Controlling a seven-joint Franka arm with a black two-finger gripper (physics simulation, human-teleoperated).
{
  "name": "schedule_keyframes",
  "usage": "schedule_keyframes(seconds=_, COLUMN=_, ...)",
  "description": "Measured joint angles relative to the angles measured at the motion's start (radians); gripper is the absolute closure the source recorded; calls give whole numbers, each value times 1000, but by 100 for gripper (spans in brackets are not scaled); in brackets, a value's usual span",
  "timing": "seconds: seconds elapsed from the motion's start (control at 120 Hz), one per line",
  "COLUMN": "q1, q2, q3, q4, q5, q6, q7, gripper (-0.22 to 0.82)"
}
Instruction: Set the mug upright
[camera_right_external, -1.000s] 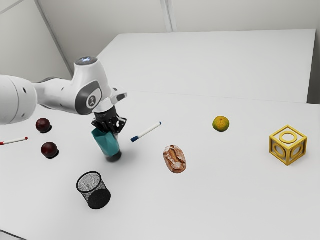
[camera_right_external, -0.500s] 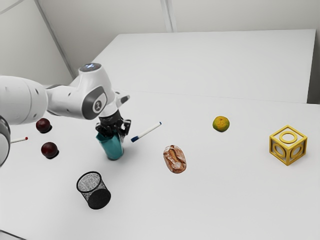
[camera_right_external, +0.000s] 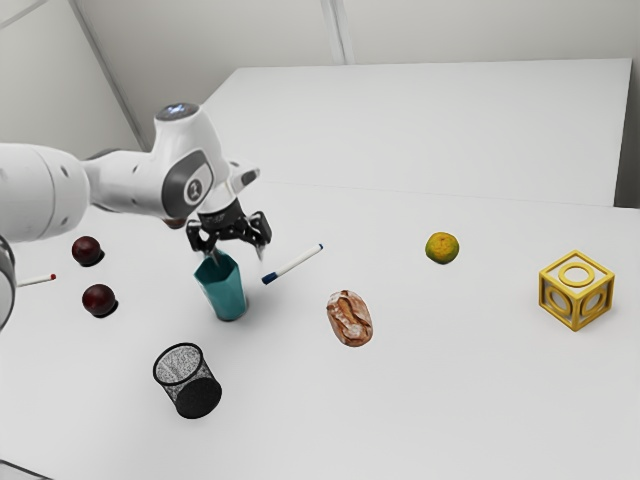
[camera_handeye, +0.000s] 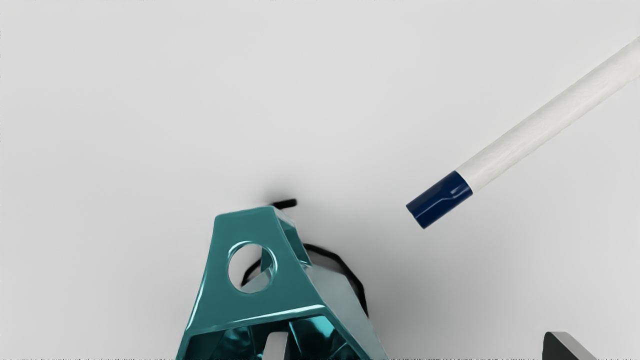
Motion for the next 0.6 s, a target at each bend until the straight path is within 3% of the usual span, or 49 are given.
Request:
schedule_keyframes(seconds=0.3, q1=-5, q2=-67, q3=-2, q4=62, q5=15, q6=-117, q7=12, gripper=1)
schedule_keyframes(seconds=0.6, q1=-1, q2=-114, q3=-3, q4=385, q5=97, q6=-401, q7=111, gripper=0)
